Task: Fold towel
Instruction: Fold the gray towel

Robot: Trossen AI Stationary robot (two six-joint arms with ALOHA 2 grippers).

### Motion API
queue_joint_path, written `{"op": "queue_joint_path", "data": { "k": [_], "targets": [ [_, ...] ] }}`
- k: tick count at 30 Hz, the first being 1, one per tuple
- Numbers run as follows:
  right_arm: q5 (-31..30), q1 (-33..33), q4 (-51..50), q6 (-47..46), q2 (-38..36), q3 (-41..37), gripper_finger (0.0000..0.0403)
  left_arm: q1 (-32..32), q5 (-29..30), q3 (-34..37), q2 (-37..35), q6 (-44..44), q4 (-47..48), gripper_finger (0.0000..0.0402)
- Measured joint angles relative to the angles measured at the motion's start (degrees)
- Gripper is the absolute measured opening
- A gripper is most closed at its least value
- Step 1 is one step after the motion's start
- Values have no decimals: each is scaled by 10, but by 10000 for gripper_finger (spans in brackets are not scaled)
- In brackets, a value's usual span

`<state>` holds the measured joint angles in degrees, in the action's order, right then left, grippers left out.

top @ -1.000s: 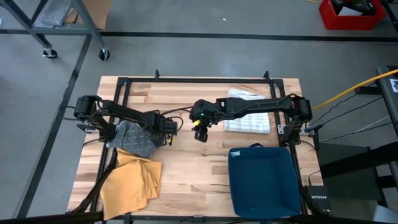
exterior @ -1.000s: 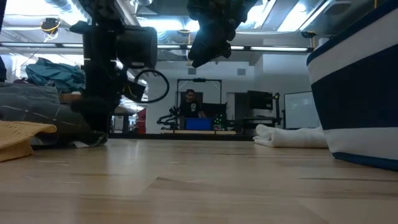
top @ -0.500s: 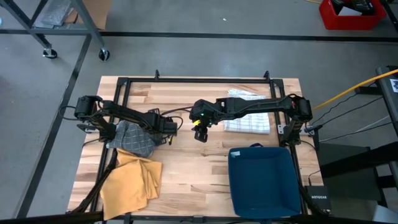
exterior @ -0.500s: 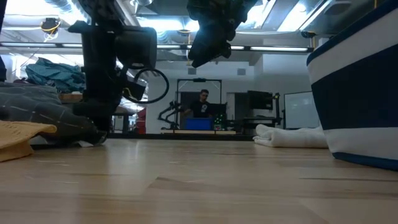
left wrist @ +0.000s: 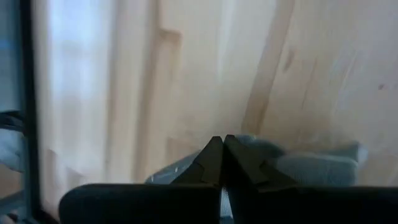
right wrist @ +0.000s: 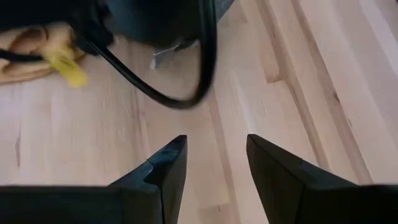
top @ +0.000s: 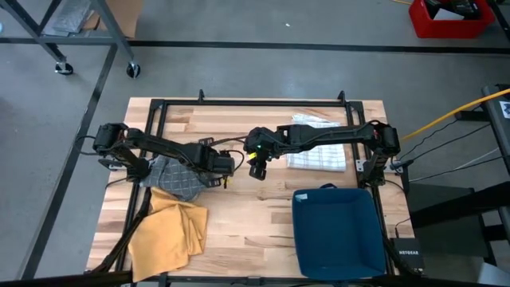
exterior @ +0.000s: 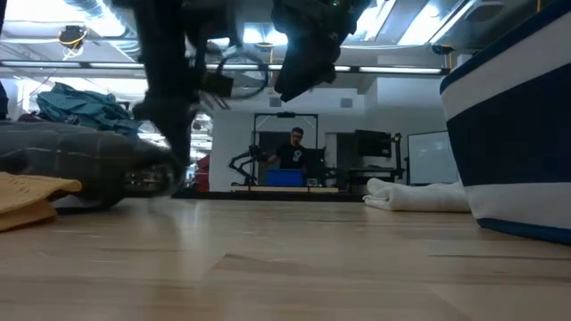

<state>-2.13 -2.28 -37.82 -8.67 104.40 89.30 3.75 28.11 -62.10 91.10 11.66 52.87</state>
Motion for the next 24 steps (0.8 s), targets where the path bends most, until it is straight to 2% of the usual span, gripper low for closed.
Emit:
{"op": "queue_joint_path", "data": {
  "k": [7, 13, 22, 24],
  "targets": [
    [0, 0, -19, 8, 0, 0, 172, 16, 48, -96, -39, -6, 72, 0],
    [0, 0, -22, 16, 0, 0, 172, 19, 78, -159, -88, -18, 87, 0],
    [-1, 0, 49, 17, 0, 0, 172, 18, 89, -178, -141, -10, 83, 0],
    [-16, 0, 64, 17, 0, 0, 172, 19, 89, -178, -145, -3, 83, 0]
  ]
}}
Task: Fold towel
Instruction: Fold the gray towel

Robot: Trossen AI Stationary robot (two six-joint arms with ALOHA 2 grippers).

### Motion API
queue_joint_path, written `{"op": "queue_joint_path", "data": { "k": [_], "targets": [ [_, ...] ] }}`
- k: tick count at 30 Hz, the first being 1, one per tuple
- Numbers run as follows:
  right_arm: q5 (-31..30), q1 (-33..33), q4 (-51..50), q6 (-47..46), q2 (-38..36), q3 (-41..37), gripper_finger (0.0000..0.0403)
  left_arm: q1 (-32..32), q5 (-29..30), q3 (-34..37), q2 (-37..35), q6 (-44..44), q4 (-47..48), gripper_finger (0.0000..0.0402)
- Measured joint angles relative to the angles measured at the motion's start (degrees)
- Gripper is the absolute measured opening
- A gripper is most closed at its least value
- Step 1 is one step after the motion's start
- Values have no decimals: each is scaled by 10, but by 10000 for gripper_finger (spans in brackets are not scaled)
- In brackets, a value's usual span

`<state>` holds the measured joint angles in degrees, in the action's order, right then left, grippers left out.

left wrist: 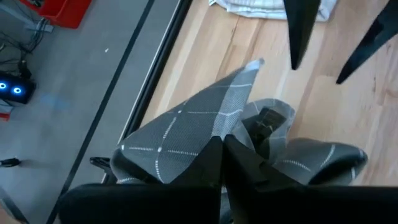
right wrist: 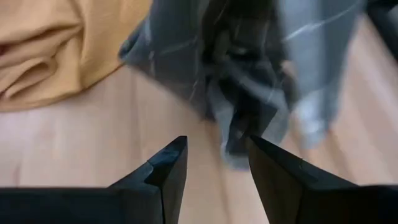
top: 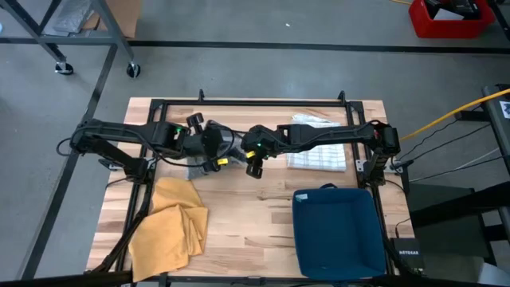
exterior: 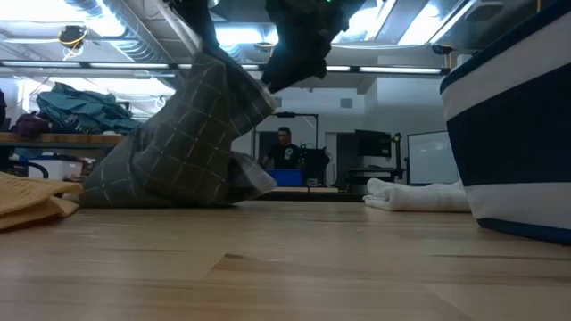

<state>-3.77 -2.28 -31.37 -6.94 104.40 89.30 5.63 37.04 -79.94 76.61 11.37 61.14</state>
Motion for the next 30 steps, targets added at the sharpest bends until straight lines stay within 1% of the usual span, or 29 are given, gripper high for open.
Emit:
{"op": "queue_joint_path", "data": {
  "k": [4, 5, 9, 12, 15, 21, 23, 25, 28, 30],
  "targets": [
    [-86, 0, 14, 0, 0, 0, 172, 0, 0, 0, -1, 2, 0, 0],
    [-99, 0, 14, 1, 0, 0, 172, 0, 0, 0, -1, 2, 0, 0],
    [-99, 0, 15, 1, 0, 0, 172, 0, -1, 0, -1, 2, -2, 0],
    [-72, 0, 17, 0, 2, 0, 172, 0, -1, 0, -1, 4, -3, 0],
    [-59, 1, 18, 0, 9, 0, 172, 0, -2, 0, -1, 16, -6, 0],
    [-60, 1, 25, 0, 35, 0, 172, 0, -4, 0, -1, 22, -5, 0],
    [-74, 1, 39, -1, 44, 0, 172, 0, -8, 0, -1, 22, -5, 0],
    [-101, 1, 57, 2, 51, 0, 172, 2, -8, 0, -1, 25, -6, 0],
    [-155, 0, 76, 32, 59, 0, 172, 8, -9, 0, -1, 31, -5, 0],
    [-173, 0, 81, 46, 60, 0, 163, 14, -9, 0, -1, 32, -6, 0]
  ]
}}
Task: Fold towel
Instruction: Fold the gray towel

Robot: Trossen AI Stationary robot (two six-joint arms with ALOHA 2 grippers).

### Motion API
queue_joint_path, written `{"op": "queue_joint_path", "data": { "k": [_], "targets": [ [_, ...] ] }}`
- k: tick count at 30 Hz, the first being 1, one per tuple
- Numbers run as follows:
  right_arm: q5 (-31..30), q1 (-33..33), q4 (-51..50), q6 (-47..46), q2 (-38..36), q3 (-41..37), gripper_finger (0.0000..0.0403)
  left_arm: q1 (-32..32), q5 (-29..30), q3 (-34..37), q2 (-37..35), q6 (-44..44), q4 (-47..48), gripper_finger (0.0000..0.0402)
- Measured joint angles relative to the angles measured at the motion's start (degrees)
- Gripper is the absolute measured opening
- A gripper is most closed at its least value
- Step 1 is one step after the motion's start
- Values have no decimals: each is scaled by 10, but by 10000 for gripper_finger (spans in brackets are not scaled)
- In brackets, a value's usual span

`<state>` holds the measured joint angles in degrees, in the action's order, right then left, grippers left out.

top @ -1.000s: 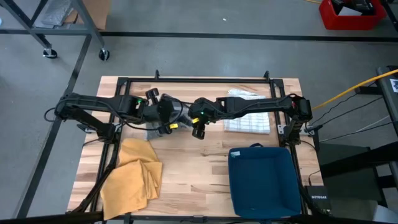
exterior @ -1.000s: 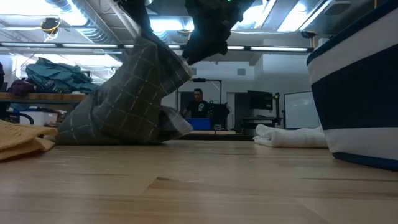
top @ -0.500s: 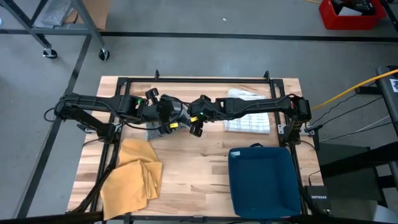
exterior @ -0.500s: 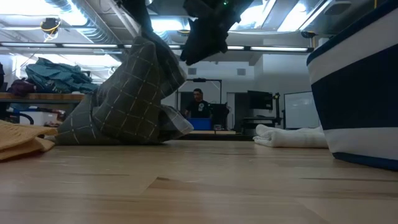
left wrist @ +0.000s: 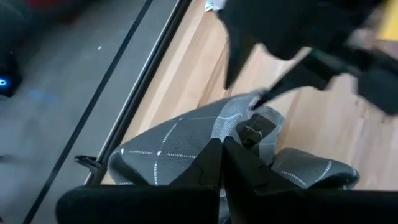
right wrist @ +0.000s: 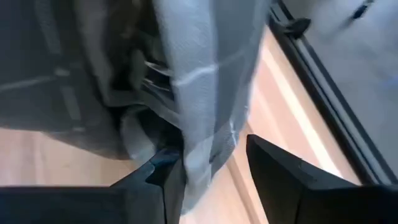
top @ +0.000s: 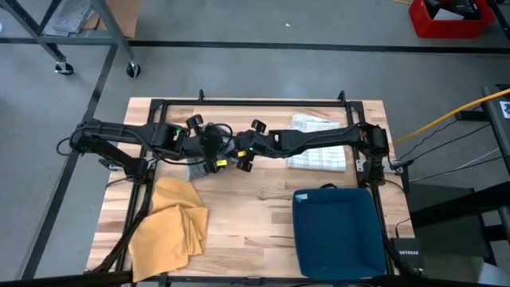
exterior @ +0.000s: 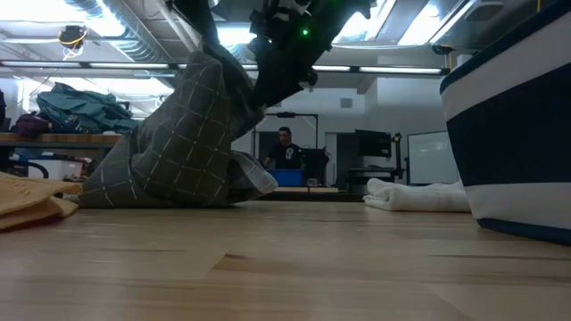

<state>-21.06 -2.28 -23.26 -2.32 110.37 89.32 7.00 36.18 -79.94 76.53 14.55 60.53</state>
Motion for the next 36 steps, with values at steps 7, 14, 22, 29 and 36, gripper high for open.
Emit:
{"op": "queue_joint_path", "data": {
  "k": [7, 14, 22, 29, 36],
  "targets": [
    [-4, 0, -7, 22, 0, 0, 35, 15, 0, 0, 0, 0, 1, 0],
    [-66, 1, -13, 70, -5, 0, 8, 30, 0, 0, 1, -13, 1, 0],
    [-265, 0, -37, 177, -54, 10, 5, 50, -2, 0, 1, -7, 5, 27],
    [-418, 1, -46, 338, -73, 110, 4, 82, -39, 0, 1, -26, -5, 89],
    [-440, 1, -57, 512, -48, 235, 3, 91, -34, -4, 1, -20, -29, 124]
  ]
}}
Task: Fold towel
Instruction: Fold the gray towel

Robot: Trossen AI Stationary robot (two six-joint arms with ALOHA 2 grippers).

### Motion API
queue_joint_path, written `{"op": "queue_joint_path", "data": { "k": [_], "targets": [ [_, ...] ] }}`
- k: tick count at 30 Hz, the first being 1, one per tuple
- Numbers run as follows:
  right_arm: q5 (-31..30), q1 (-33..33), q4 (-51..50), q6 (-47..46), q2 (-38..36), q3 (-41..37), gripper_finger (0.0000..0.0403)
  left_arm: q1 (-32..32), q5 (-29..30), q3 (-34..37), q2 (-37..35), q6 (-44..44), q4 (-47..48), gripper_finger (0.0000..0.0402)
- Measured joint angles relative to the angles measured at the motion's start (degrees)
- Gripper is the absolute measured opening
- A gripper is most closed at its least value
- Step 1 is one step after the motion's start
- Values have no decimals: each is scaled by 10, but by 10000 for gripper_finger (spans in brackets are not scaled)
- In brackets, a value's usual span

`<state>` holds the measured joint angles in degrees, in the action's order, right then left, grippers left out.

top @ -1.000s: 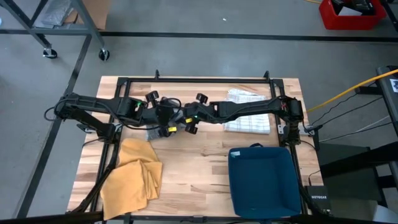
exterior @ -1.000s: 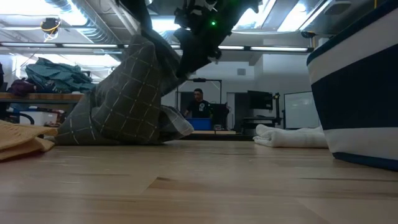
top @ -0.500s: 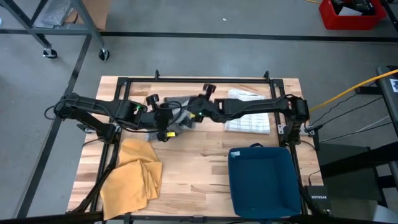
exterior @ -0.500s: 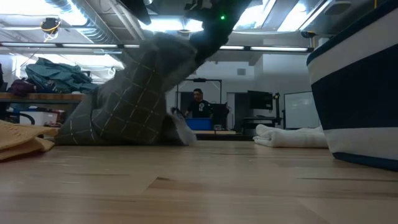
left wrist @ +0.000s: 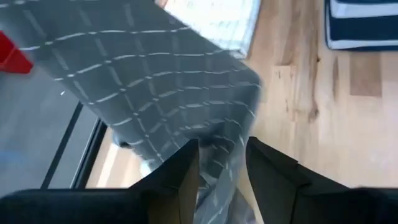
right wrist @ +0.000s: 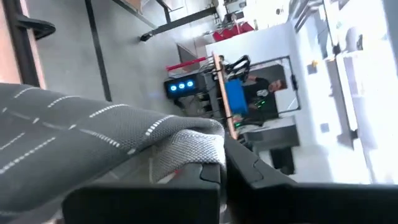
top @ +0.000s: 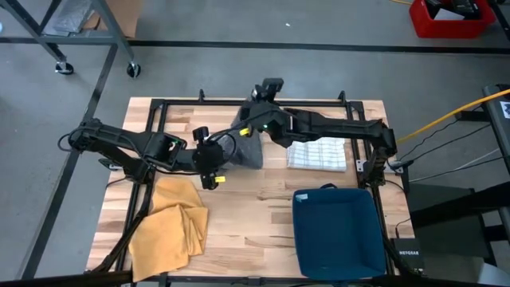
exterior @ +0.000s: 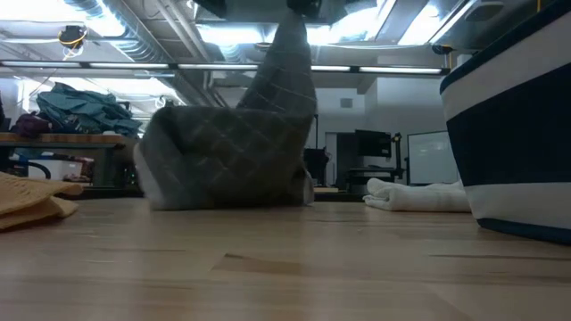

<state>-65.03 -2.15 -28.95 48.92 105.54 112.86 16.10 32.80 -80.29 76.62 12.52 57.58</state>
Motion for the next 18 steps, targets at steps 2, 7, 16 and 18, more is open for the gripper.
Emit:
{"op": "queue_joint_path", "data": {
  "k": [2, 7, 16, 18],
  "targets": [
    [0, 0, -6, 29, 15, 31, 3, 0, 0, 1, 0, -12, -7, 124],
    [-25, 1, -38, 84, 24, 76, 2, -13, 3, 1, 0, -43, -24, 119],
    [-134, 6, -34, 232, 52, 120, 1, -57, 21, 3, 1, -37, -21, 118],
    [-134, 6, -31, 232, 54, 124, 1, -64, 20, 3, 1, -34, -20, 118]
  ]
}}
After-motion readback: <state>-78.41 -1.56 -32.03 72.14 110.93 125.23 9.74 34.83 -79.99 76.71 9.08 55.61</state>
